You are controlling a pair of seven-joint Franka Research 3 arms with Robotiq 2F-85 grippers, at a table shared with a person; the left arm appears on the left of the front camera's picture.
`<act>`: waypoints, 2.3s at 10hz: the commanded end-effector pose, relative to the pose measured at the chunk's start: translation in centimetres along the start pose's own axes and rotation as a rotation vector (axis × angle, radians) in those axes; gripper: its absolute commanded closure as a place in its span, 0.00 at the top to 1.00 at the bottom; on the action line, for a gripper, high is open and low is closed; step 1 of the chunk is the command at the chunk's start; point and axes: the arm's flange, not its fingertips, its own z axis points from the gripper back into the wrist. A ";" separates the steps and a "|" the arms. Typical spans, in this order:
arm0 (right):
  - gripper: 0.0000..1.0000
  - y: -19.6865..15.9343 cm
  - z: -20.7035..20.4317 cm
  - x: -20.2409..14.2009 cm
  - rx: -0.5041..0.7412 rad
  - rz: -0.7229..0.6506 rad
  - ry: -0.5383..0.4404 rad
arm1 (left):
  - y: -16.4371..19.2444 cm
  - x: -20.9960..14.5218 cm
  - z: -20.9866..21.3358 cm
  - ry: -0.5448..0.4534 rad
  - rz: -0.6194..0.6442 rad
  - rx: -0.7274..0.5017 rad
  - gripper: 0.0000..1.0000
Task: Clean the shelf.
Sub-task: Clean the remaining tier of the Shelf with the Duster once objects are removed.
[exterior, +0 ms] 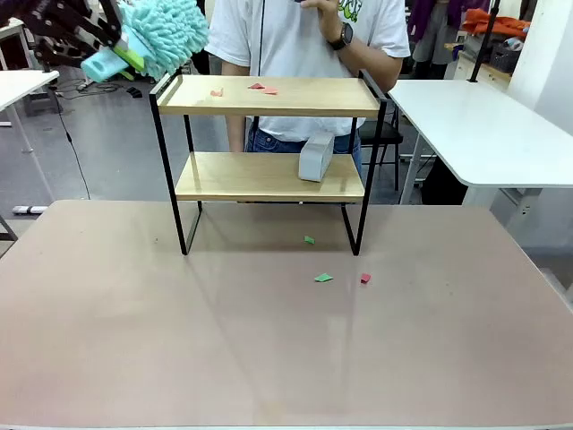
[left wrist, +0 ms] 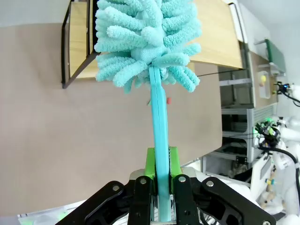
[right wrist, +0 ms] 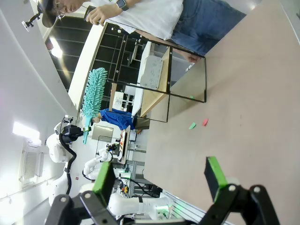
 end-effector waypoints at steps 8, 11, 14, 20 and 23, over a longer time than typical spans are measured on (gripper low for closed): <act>1.00 0.1 -0.2 0.2 0.023 0.027 -0.015 | -1.5 2.2 -5.9 0.153 -0.126 0.100 0.12; 1.00 0.1 -0.2 0.2 0.023 0.027 -0.015 | -2.7 2.0 -6.7 0.244 -0.301 0.037 0.12; 1.00 0.1 -0.2 0.2 0.023 0.027 -0.015 | -2.9 1.5 -6.6 0.416 -0.478 -0.003 0.12; 1.00 0.1 -0.2 0.2 0.023 0.027 -0.015 | -2.0 0.7 -5.1 0.705 -0.794 -0.109 0.12; 1.00 0.1 -0.2 0.2 0.023 0.027 -0.015 | -2.3 0.7 -5.3 0.713 -0.809 -0.120 0.12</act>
